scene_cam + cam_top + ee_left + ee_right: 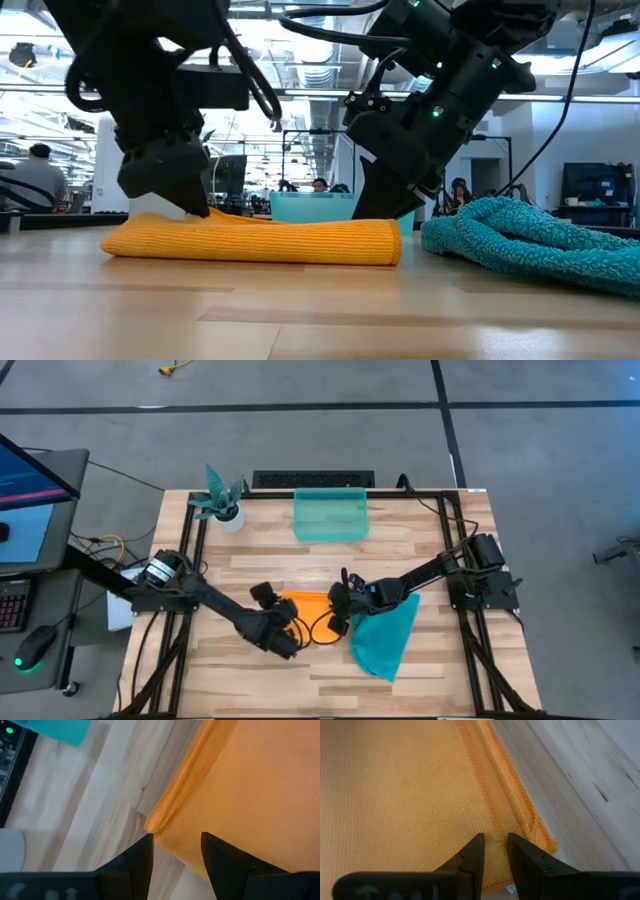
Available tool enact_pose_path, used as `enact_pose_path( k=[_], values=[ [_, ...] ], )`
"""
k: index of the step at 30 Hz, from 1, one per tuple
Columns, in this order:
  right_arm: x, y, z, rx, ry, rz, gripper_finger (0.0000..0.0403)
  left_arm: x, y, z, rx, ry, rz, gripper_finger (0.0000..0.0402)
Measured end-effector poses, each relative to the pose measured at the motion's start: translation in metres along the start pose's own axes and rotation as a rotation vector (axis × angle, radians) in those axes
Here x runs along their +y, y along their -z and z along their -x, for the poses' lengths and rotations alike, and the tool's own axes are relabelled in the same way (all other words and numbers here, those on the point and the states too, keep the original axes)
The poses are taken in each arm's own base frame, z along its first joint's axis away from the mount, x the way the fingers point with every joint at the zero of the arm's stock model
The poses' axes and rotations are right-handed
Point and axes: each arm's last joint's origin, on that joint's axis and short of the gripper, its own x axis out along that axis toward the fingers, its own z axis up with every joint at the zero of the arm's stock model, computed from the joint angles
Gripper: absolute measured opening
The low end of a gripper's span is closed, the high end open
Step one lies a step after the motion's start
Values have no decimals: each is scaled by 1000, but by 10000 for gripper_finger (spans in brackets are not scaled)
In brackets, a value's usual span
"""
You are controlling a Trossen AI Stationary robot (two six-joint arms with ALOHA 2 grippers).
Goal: Roll microfiber towels into tight, uniform cylinder then place into a basket
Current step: Roll the yellow microfiber cloth
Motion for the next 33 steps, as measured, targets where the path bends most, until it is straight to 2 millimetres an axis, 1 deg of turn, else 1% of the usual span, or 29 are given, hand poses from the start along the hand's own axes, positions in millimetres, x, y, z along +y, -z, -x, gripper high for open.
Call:
enact_pose_path(
  k=[4, 8, 11, 13, 17, 19, 24, 30, 33],
  values=[
    [0, 0, 0, 0, 0, 0, 107, 0, 0, -3, 29, 26, -15, 157],
    [0, 0, 0, 1, 0, 1, 107, -1, 8, -14, 61, 71, -1, 157],
    [0, 0, 0, 3, 1, 2, 107, -3, 11, -17, 43, 88, 27, 157],
    [0, 0, 0, 3, 1, 1, 107, -3, 13, -17, 26, 71, 31, 157],
    [0, 0, 0, 3, 1, 2, 107, 4, 18, -16, 58, 9, 35, 157],
    [0, 0, 0, 3, 1, 1, 107, 6, 18, -13, 58, 5, 43, 157],
    [0, 0, 0, 5, 2, 2, 107, 12, 17, 11, -24, 48, 65, 157],
    [0, 1, 0, 5, 2, 3, 107, 25, 19, 56, -193, 119, 118, 157],
    [0, 1, 0, 5, 1, 3, 107, 27, 23, 76, -295, 157, 139, 157]
  ],
)
